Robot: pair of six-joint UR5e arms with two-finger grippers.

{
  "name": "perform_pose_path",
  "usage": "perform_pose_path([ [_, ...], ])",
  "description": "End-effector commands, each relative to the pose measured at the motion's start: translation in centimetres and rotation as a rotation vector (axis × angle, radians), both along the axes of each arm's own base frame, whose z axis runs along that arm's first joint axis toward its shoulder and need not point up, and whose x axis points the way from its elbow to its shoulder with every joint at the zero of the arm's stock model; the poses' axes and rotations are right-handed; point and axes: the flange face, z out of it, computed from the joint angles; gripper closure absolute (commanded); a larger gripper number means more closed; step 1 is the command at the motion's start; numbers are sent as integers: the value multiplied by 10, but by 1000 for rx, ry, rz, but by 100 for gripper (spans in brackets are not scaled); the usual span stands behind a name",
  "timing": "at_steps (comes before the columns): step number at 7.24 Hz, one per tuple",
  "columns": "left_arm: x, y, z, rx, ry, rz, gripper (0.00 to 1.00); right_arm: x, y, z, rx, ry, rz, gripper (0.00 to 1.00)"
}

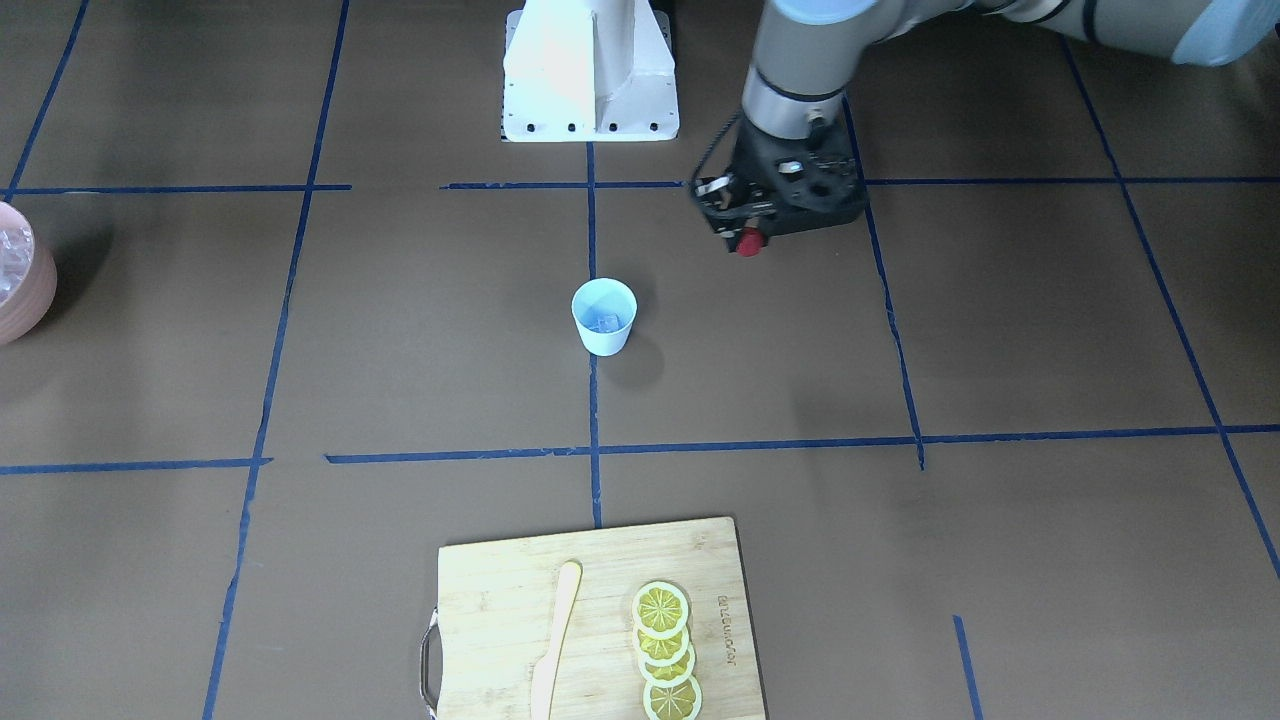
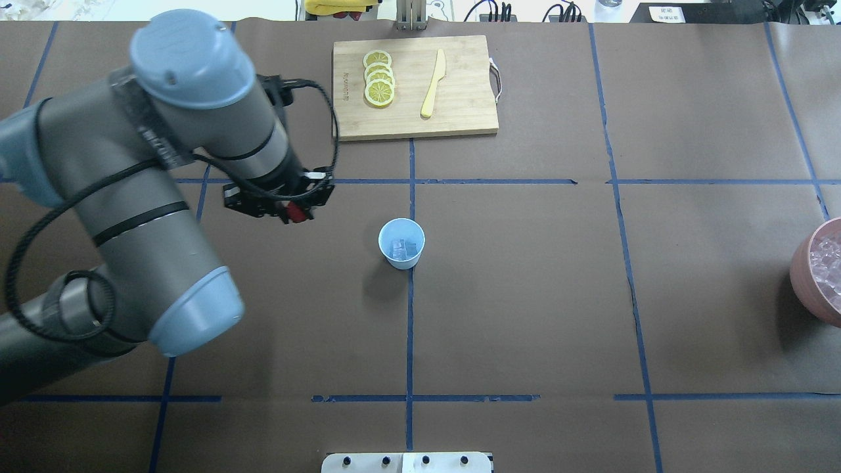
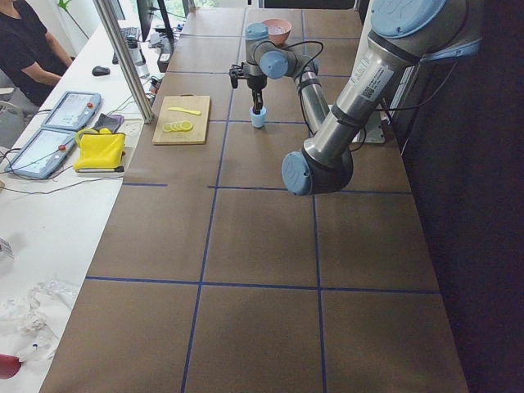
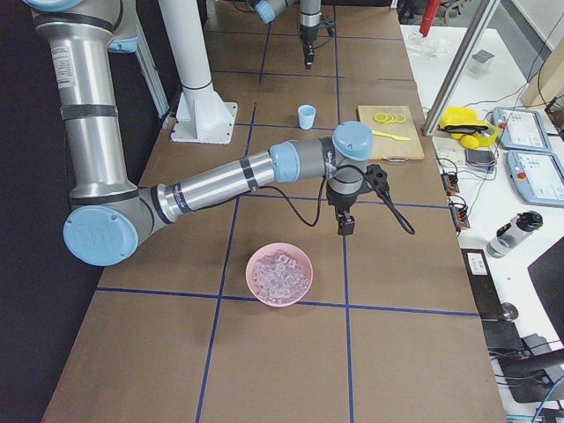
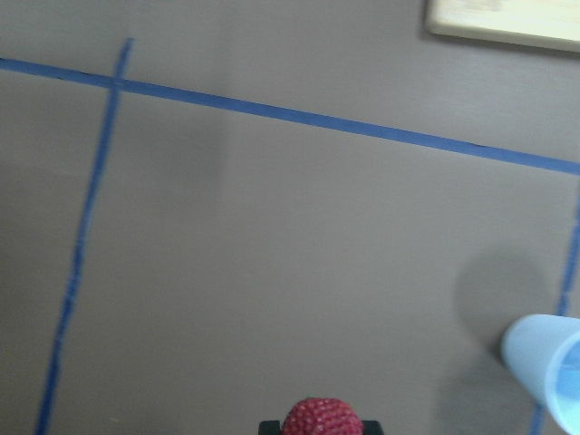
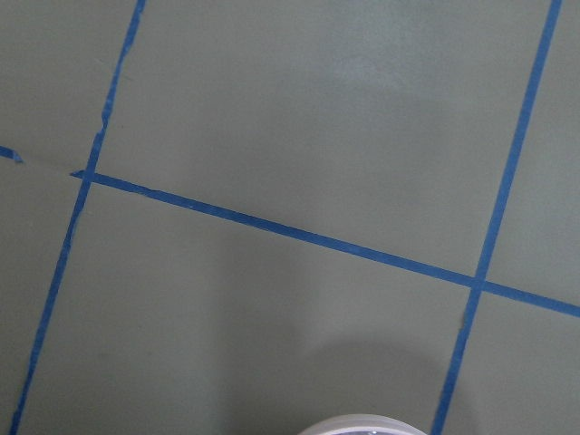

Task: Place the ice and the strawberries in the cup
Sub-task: 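Carry the strawberry with the left gripper over the blue cup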

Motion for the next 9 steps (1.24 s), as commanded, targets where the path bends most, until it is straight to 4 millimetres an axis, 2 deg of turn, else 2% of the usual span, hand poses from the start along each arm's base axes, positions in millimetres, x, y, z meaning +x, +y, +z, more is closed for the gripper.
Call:
perform_pose_path([
  [1,59,-15,-29,-5,34,8,100,40,7,54,-8,-65,-11,1],
  [2,81,-11,-24,-7,49,20,100,41,8,56,-15,-62,-7,1],
  [5,118,-9,-7,4,60,50,99,43,8,55,-10,-62,-5,1],
  [6,133,-9,-7,4,59,61,99,43,8,55,-10,-62,-3,1],
  [7,136,-11,-7,3,56,62,97,45,8,55,-9,-62,-1,1],
  [8,137,-11,-6,2,54,62,93,45,8,55,-9,-62,-1,1],
  [9,139,-8,-6,4,54,68,78,46,8,55,-8,-62,0,1],
])
